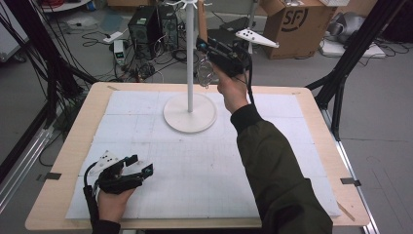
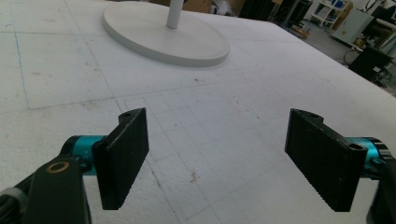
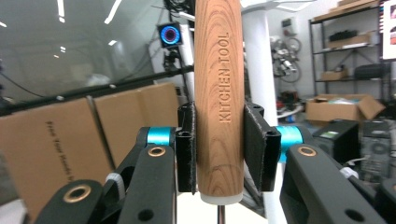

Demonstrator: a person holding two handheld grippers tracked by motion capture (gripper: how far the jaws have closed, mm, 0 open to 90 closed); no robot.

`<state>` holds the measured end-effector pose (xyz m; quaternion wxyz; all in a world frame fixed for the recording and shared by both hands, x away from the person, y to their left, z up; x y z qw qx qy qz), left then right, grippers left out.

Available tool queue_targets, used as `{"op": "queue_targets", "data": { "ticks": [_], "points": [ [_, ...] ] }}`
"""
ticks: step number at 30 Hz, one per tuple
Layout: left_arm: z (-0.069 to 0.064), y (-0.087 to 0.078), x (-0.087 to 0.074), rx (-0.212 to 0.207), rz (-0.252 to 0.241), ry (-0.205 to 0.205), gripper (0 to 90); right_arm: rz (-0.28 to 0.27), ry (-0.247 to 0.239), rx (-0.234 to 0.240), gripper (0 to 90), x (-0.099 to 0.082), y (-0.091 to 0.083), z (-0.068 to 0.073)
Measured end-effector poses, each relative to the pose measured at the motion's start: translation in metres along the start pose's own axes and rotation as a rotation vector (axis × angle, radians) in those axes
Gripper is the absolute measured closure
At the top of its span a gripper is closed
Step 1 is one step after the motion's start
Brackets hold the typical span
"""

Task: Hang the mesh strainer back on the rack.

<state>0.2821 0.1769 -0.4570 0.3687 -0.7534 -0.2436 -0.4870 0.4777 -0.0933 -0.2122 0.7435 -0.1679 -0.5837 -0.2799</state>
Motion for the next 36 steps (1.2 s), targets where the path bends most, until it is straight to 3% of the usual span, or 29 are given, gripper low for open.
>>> {"op": "queue_targets", "data": {
  "ticks": [6, 10, 18, 36],
  "points": [
    [0.001, -0.001, 0.0, 0.0, -0.001, -0.005, 22.3, 0.001, 0.011, -0.023, 68.4, -0.001, 0.003, -0.006],
    [0.002, -0.001, 0.0, 0.001, -0.005, -0.006, 22.3, -0.034, 0.044, -0.013, 68.4, 0.003, 0.001, -0.009],
    [0.001, 0.0, 0.0, -0.002, -0.002, -0.004, 22.3, -0.053, 0.05, -0.03, 68.4, 0.009, -0.004, -0.016],
    [0.001, -0.001, 0.001, 0.001, -0.002, -0.001, 22.3, 0.021, 0.051, -0.048, 68.4, -0.007, 0.015, -0.023]
  ]
}}
Point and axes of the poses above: each handheld gripper's, and its own axes: y roughly forward along the jaws, x roughly out of its top, z roughly to its left, the point moved 5 cm from there along y, roughly forward along the jaws, and after that the axes turned 3 degrees about y, right-handed, at the moved point
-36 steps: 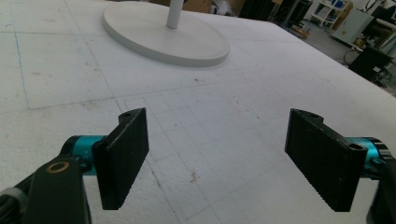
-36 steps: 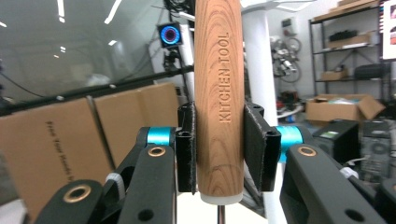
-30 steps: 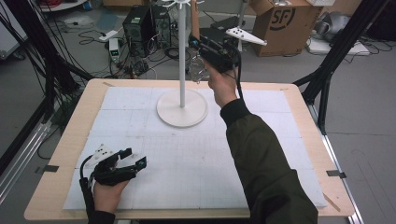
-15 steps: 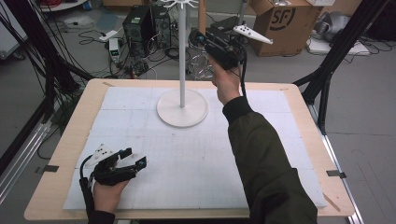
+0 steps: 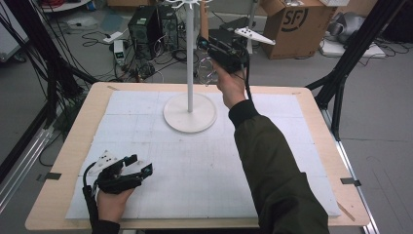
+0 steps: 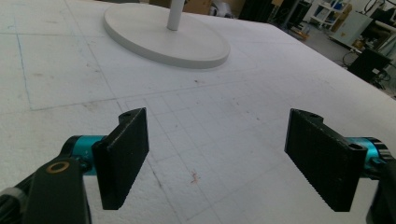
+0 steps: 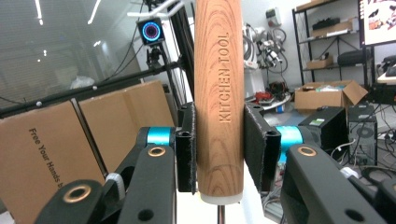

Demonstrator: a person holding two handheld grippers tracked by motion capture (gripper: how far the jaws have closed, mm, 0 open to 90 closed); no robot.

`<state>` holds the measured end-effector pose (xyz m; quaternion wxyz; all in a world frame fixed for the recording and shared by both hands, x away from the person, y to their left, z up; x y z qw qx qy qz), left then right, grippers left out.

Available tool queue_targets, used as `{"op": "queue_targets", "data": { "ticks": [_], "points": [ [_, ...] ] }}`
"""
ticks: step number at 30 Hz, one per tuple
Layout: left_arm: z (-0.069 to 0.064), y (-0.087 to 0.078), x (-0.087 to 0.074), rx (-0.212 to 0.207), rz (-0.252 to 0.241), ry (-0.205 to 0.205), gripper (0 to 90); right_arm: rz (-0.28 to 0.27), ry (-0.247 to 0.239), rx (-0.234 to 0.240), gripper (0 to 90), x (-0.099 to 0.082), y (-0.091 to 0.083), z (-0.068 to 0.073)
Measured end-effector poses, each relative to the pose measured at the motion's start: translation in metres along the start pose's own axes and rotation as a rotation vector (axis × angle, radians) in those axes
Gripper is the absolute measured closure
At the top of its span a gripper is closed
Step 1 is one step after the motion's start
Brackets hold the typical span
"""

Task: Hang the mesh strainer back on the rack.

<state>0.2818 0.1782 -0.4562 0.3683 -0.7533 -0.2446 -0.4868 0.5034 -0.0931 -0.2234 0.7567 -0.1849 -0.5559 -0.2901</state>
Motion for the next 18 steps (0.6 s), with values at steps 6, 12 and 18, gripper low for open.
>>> {"op": "queue_targets", "data": {
  "ticks": [6, 12, 18],
  "points": [
    [-0.0006, -0.0001, 0.0004, 0.001, -0.006, 0.0, 22.3, 0.007, 0.005, -0.004, 68.2, -0.0029, 0.0024, 0.0006],
    [-0.0012, -0.0009, 0.0009, -0.002, -0.006, 0.002, 22.3, 0.023, 0.002, -0.012, 66.6, -0.0033, 0.0018, -0.0006],
    [-0.0002, -0.0029, 0.0021, 0.005, -0.018, -0.004, 22.2, 0.05, 0.031, -0.035, 40.1, -0.0056, -0.0005, -0.0038]
  ]
}}
Point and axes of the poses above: each handheld gripper's, and its own axes: y roughly forward along the jaws, x roughly out of its top, z roughly to its left, the point moved 5 cm from there along y, roughly forward along the jaws, and after that the axes turned 3 degrees about y, right-handed, at the moved point
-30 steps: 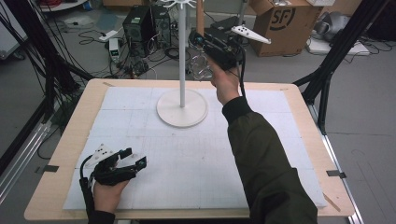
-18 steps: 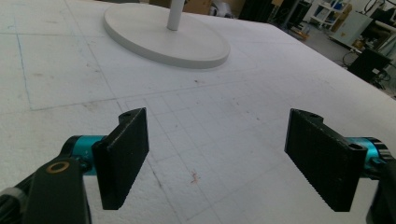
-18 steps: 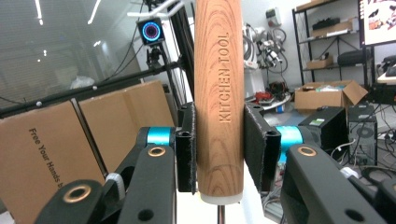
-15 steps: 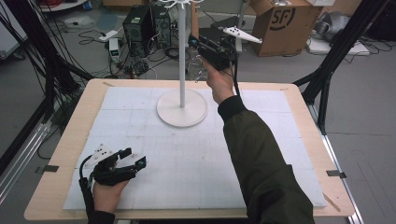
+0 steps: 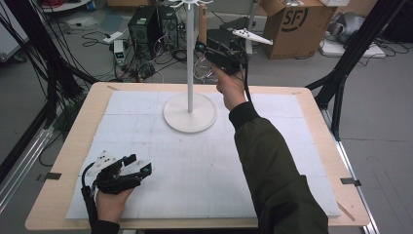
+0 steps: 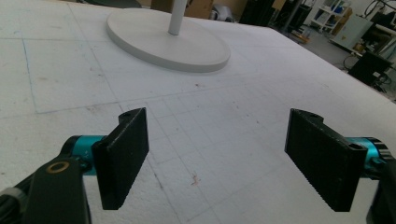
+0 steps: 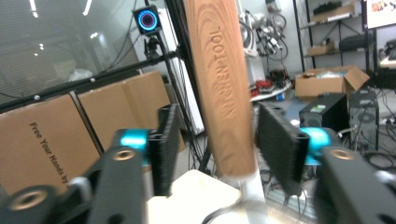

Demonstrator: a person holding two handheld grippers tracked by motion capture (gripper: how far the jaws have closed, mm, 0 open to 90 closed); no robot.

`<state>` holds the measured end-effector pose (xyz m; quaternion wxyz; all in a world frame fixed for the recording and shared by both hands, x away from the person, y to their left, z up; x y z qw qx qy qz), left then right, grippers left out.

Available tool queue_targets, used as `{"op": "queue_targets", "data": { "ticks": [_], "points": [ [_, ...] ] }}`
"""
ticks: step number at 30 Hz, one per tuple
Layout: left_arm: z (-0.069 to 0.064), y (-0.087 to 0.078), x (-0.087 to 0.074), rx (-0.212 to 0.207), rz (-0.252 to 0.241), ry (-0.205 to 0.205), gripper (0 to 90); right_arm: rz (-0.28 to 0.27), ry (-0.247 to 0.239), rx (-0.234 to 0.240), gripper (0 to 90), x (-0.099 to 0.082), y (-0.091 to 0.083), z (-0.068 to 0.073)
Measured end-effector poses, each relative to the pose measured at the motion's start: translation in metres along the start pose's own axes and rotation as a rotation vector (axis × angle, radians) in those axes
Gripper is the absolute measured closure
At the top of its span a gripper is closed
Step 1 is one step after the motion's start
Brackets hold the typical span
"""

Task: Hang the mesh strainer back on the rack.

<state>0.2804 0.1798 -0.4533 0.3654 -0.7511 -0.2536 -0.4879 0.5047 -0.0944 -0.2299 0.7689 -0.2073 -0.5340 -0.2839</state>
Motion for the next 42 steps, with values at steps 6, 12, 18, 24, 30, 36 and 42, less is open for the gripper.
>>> {"op": "queue_targets", "data": {
  "ticks": [6, 12, 18, 24, 30, 36, 42],
  "points": [
    [-0.002, 0.001, 0.0, -0.005, 0.001, 0.007, 22.1, 0.007, -0.003, 0.015, 28.2, -0.005, -0.011, -0.004],
    [-0.005, 0.001, 0.001, -0.008, 0.001, 0.018, 22.2, 0.036, -0.037, 0.041, 21.9, -0.011, -0.024, -0.001],
    [-0.005, 0.001, 0.001, -0.004, 0.001, 0.025, 22.1, 0.07, -0.041, 0.052, 19.0, -0.026, -0.039, -0.001],
    [-0.009, 0.001, 0.002, -0.005, 0.0, 0.04, 22.2, 0.104, -0.032, 0.033, 18.9, -0.041, -0.059, -0.004],
    [-0.013, 0.002, 0.003, -0.008, -0.002, 0.042, 22.2, 0.118, -0.023, 0.022, 19.0, -0.057, -0.083, -0.009],
    [-0.016, 0.003, 0.003, -0.009, 0.004, 0.058, 22.2, 0.137, -0.039, 0.011, 18.9, -0.061, -0.101, -0.012],
    [-0.019, 0.004, 0.004, -0.019, -0.002, 0.066, 22.1, 0.15, -0.041, 0.021, 18.3, -0.07, -0.12, -0.011]
  ]
}}
Point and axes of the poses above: each handheld gripper's, and its own axes: y roughly forward along the jaws, x roughly out of its top, z roughly to its left, the point moved 5 cm from there along y, roughly forward along the jaws, and after that the axes turned 3 degrees about y, right-handed, at the moved point
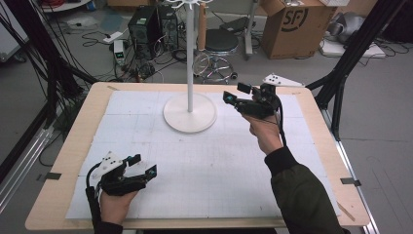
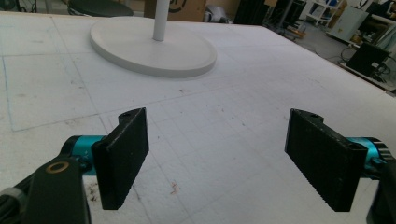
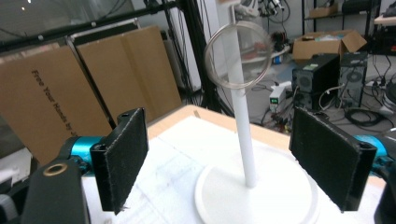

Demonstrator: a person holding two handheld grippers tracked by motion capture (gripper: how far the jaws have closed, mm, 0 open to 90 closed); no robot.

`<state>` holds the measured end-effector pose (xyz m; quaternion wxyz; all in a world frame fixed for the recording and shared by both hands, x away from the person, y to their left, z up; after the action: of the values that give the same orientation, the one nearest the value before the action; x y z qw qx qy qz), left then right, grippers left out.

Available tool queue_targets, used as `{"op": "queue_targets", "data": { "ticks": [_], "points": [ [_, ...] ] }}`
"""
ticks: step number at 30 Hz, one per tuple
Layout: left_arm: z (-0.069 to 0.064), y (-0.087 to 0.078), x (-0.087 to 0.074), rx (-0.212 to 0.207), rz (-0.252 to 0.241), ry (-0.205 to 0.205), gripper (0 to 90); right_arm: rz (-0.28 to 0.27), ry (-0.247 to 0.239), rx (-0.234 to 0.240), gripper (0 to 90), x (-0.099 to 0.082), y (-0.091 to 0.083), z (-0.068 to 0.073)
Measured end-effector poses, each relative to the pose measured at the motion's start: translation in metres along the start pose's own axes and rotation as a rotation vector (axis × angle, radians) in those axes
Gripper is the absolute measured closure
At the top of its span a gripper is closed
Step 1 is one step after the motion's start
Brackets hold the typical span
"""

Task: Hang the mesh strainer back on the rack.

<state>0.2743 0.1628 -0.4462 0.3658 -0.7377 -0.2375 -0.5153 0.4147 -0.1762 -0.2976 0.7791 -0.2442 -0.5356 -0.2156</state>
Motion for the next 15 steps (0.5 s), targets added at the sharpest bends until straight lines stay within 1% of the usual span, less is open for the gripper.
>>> {"op": "queue_targets", "data": {
  "ticks": [1, 3, 6, 8, 10, 12, 15],
  "points": [
    [0.0, 0.001, 0.0, -0.002, -0.002, -0.002, 22.1, -0.001, 0.009, 0.004, 17.8, -0.003, -0.003, 0.001],
    [-0.001, 0.002, -0.001, -0.01, -0.001, -0.005, 21.9, 0.003, 0.01, 0.007, 17.3, -0.008, -0.007, 0.001],
    [-0.002, 0.004, -0.001, -0.013, 0.001, 0.003, 21.8, 0.025, 0.004, 0.002, 16.7, -0.019, -0.014, 0.003],
    [-0.003, 0.003, -0.001, -0.015, -0.008, 0.003, 21.8, 0.029, 0.001, 0.003, 16.4, -0.025, -0.019, 0.002],
    [-0.004, 0.003, -0.001, -0.024, -0.01, 0.01, 21.7, 0.037, 0.015, -0.003, 14.8, -0.032, -0.023, 0.001],
    [-0.004, 0.002, 0.0, -0.029, -0.018, 0.018, 21.3, 0.044, 0.016, -0.008, 14.7, -0.038, -0.026, 0.0],
    [-0.005, 0.002, 0.002, -0.029, -0.028, 0.019, 21.3, 0.06, 0.01, -0.022, 14.7, -0.046, -0.031, -0.003]
  ]
}}
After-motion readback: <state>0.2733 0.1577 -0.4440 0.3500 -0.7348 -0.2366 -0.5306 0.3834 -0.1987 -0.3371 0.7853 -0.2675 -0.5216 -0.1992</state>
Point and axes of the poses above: each handheld gripper's, and its own axes: y roughly forward along the jaws, x roughly out of its top, z roughly to its left, the point moved 5 cm from there along y, roughly forward along the jaws, and after that the axes turned 3 degrees about y, right-handed, at the moved point
